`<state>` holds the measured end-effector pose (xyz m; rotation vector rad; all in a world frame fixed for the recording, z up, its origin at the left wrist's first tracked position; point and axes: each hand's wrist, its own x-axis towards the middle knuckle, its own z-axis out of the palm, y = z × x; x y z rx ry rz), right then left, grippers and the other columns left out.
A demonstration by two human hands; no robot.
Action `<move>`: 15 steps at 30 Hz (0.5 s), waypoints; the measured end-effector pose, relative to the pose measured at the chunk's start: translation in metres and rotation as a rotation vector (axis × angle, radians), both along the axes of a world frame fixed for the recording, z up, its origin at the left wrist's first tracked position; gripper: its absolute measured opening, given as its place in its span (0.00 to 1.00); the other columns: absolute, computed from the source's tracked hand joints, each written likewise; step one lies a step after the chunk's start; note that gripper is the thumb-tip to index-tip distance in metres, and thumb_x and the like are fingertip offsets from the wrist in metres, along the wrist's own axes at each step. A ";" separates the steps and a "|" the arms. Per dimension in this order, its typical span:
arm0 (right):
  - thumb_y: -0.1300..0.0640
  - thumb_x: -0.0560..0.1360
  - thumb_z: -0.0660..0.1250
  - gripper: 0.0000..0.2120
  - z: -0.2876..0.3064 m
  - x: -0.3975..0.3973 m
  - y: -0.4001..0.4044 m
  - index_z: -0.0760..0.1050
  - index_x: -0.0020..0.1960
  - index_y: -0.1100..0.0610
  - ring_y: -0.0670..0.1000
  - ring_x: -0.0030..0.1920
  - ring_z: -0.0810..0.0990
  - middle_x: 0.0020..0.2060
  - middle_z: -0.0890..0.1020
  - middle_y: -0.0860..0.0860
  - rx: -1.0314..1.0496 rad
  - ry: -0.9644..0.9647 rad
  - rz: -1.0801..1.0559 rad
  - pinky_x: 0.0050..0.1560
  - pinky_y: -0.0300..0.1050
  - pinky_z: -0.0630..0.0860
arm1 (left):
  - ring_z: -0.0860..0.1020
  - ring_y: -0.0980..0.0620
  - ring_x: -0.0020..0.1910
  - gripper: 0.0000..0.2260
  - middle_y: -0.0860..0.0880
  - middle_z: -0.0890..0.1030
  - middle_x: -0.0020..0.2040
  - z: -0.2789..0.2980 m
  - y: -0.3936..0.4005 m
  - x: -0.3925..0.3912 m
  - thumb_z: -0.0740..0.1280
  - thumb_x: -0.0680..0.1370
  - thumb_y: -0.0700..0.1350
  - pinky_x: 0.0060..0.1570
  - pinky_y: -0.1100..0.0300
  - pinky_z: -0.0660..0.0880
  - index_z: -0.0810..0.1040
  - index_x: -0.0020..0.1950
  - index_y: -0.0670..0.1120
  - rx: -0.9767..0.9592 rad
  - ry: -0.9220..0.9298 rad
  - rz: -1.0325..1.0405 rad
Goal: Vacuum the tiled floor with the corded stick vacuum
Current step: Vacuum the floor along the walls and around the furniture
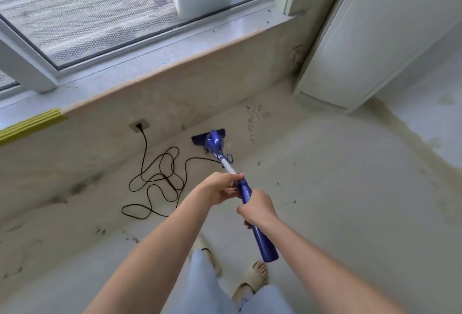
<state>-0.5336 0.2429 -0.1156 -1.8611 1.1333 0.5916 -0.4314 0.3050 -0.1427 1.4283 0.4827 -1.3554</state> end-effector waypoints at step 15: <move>0.62 0.71 0.68 0.17 0.008 -0.025 -0.030 0.69 0.59 0.59 0.53 0.28 0.81 0.39 0.81 0.57 0.172 0.057 -0.059 0.33 0.44 0.81 | 0.80 0.48 0.38 0.14 0.41 0.77 0.52 -0.002 -0.029 -0.023 0.71 0.76 0.43 0.32 0.59 0.78 0.74 0.56 0.37 0.091 0.039 0.136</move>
